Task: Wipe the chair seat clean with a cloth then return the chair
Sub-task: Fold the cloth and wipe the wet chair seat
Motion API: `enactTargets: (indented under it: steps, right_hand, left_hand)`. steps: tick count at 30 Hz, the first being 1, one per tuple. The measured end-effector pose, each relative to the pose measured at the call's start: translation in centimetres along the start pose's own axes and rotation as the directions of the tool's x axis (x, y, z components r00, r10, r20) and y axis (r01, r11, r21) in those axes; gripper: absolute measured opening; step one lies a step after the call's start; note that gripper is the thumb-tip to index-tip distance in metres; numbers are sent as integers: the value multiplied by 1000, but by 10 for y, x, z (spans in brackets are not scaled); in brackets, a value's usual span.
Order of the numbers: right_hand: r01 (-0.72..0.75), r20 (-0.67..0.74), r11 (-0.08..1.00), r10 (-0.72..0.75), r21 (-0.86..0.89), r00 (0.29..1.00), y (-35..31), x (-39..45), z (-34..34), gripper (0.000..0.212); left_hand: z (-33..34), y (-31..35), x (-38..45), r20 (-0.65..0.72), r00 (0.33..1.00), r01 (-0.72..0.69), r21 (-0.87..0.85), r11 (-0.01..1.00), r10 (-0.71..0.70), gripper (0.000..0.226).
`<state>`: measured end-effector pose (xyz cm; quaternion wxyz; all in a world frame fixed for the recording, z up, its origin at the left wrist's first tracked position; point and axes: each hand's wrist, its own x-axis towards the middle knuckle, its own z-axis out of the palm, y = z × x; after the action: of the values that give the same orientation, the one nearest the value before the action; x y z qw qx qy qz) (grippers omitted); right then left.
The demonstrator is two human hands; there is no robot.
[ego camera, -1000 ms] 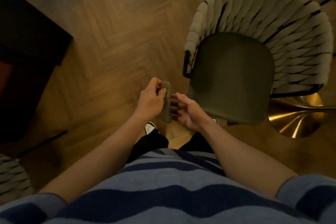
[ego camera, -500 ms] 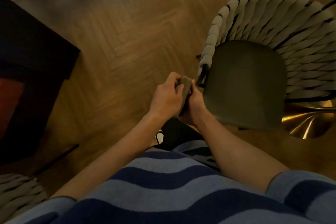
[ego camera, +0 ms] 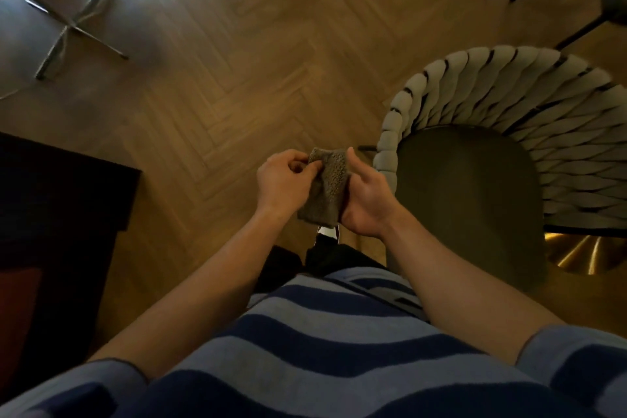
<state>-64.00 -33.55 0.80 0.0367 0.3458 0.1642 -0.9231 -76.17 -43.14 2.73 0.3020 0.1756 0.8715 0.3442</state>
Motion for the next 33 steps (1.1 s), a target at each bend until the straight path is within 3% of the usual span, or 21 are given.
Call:
enactTargets:
  steps: [4, 7, 9, 11, 13, 15, 19, 23, 26, 29, 33]
  right_hand:
    - [-4, -22, 999, 3, -35, 1000, -48, 23, 6, 40]
    - [-16, -25, 998, 15, -63, 1000, -81, 47, 13, 54]
    - [-20, 0, 998, 20, -62, 1000, -105, 64, 21, 76]
    - [-26, 35, 998, 28, -59, 999, -130, 83, 33, 79]
    - [-41, 47, 998, 44, -54, 998, -156, 103, 44, 60]
    - [-35, 48, 999, 36, -36, 998, -181, 121, 53, 47]
    - [17, 36, 999, -16, -40, 999, -225, 148, 71, 47]
    - [149, -74, 988, -145, 50, 987, -262, 167, 69, 75]
    - [262, -248, 965, -258, -17, 934, -295, 178, 67, 50]
    - [361, -432, 930, -351, -60, 831, -333, 191, 57, 26]
    - [446, -628, 895, -334, 23, 703, -396, 202, 29, 11]
  left_hand:
    - [-16, 32, 56, 85, 996, 13, -67, 998, -7, 19]
    - [-33, 58, 110, 300, 953, -7, -122, 992, 44, 40]
    - [-44, 78, 149, 491, 869, 18, -157, 987, 62, 60]
    - [-50, 100, 190, 653, 757, 59, -126, 990, 38, 67]
    - [-53, 121, 226, 762, 648, 55, -56, 997, 7, 44]
    - [-53, 139, 263, 796, 605, 10, -40, 999, 26, 27]
    - [-53, 166, 330, 736, 673, -26, -78, 997, 75, 13]
    - [-41, 189, 385, 636, 765, -7, -148, 989, 101, 13]
    - [-26, 216, 417, 566, 812, -73, -145, 987, 143, 12]
    - [-4, 249, 446, 562, 799, -250, -14, 968, 215, 19]
    - [39, 299, 487, 664, 713, -374, 84, 924, 228, 26]
